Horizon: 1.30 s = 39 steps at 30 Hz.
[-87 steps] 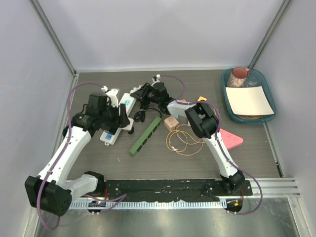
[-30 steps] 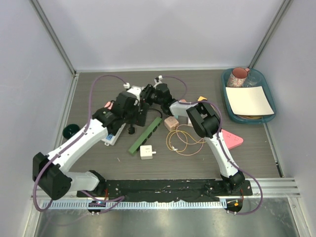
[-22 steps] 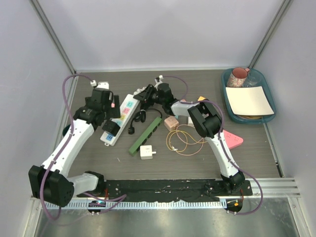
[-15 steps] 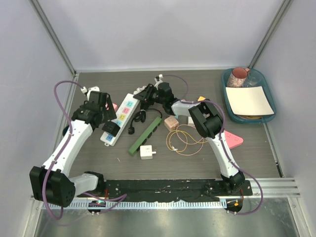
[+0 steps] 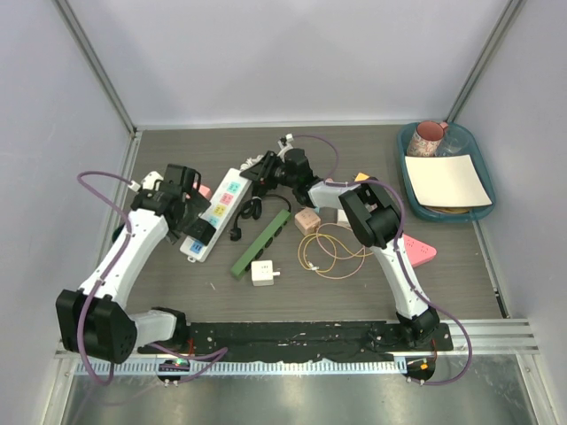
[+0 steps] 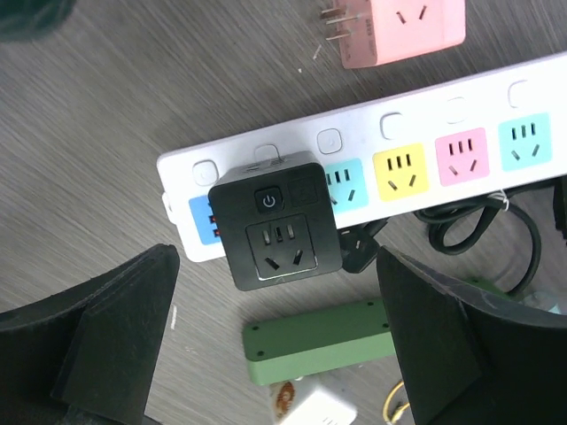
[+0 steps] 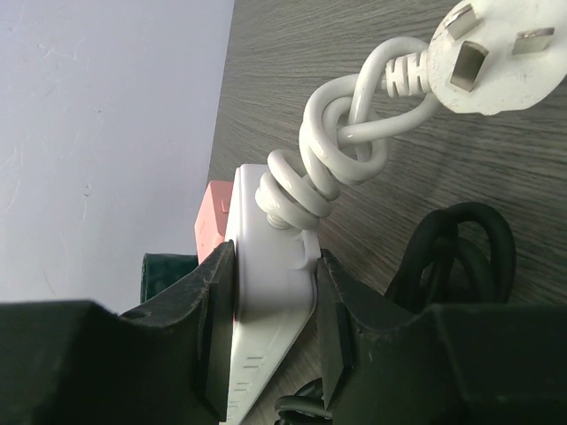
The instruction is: Pull the plug off the socket
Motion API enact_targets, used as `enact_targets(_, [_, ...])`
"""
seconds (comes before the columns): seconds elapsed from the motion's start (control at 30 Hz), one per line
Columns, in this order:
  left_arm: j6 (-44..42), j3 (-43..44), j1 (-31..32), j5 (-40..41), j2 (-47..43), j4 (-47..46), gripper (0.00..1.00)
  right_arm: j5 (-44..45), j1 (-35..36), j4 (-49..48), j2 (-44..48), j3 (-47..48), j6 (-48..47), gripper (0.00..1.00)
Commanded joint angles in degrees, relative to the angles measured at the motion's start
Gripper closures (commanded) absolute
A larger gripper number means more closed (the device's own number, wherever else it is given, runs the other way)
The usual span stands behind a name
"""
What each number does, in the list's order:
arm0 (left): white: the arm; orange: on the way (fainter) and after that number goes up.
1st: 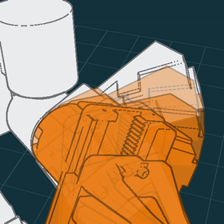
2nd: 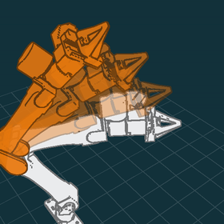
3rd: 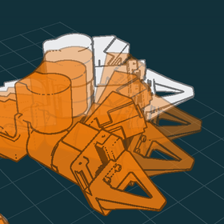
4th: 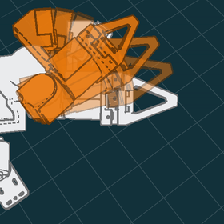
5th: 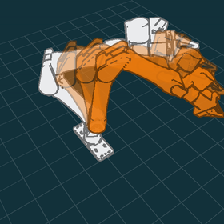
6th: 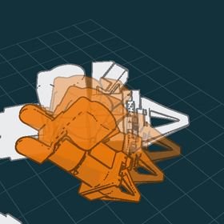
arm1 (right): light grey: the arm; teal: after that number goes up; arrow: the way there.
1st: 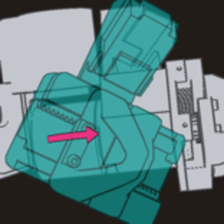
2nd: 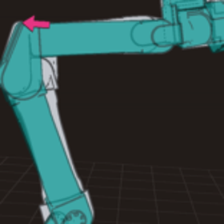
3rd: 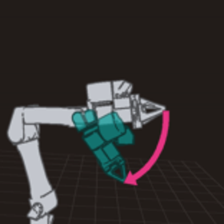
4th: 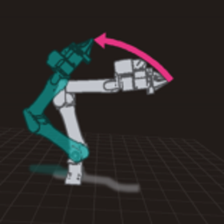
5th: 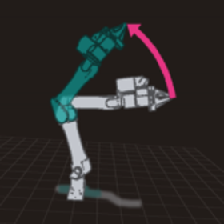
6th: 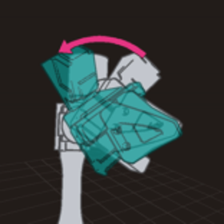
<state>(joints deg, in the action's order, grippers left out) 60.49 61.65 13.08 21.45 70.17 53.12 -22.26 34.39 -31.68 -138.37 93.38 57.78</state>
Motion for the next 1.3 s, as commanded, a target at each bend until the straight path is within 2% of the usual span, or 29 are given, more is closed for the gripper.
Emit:
enact_targets(0.0, [8.3,0.6,-0.2,0.7,2.3,-0.7,0.02,-0.8,0.6,-2.4,4.2,-0.9,-6.2,0.99])
enact_targets(0.37, [10.6,1.6,-0.3,0.7,10.6,0.0,0.02,-0.5,0.6,-2.4,4.7,-2.0,-6.7,0.99])
enact_targets(0.43, [10.6,0.1,-0.3,-1.0,10.8,-2.6,0.07,-0.5,0.6,-2.4,4.7,-2.0,-6.6,0.99])
enact_targets(0.47, [10.6,-0.5,-0.2,-1.4,10.4,-3.9,0.17,-0.5,0.6,-2.3,4.6,-2.0,-6.6,0.99])
enact_targets(0.53, [10.5,-1.5,-0.2,-2.4,10.0,-6.1,0.26,-0.4,0.6,-2.3,4.5,-2.1,-6.7,0.99])
enact_targets(0.57, [10.3,-1.5,-0.3,-2.6,9.6,-6.4,0.41,-0.2,0.7,-2.2,4.7,-2.2,-6.8,0.99])
enact_targets(0.63, [9.6,-0.8,-0.2,-2.2,9.1,-5.5,0.61,0.9,0.7,-2.2,5.2,-3.1,-7.3,0.99])
enact_targets(0.67, [9.3,-0.6,-0.2,-2.0,8.8,-5.0,0.78,1.3,0.7,-1.8,5.3,-3.4,-7.6,0.99])
enact_targets(0.73, [8.2,0.0,-0.2,-1.9,7.5,-4.2,0.95,2.6,0.7,-0.9,5.7,-3.7,-9.0,0.99])
enact_targets(0.77, [8.2,0.1,-0.2,-1.9,7.1,-3.9,1.0,3.0,0.7,-0.6,5.8,-3.9,-9.3,0.99])
enact_targets(1.03, [6.4,2.6,-0.2,-3.0,4.8,-1.1,1.0,7.7,1.5,1.0,6.8,-6.8,-14.4,0.99])
enact_targets(1.27, [3.9,5.8,-0.3,2.6,3.1,1.6,1.0,9.4,1.4,0.5,6.1,-8.9,-15.4,0.99])
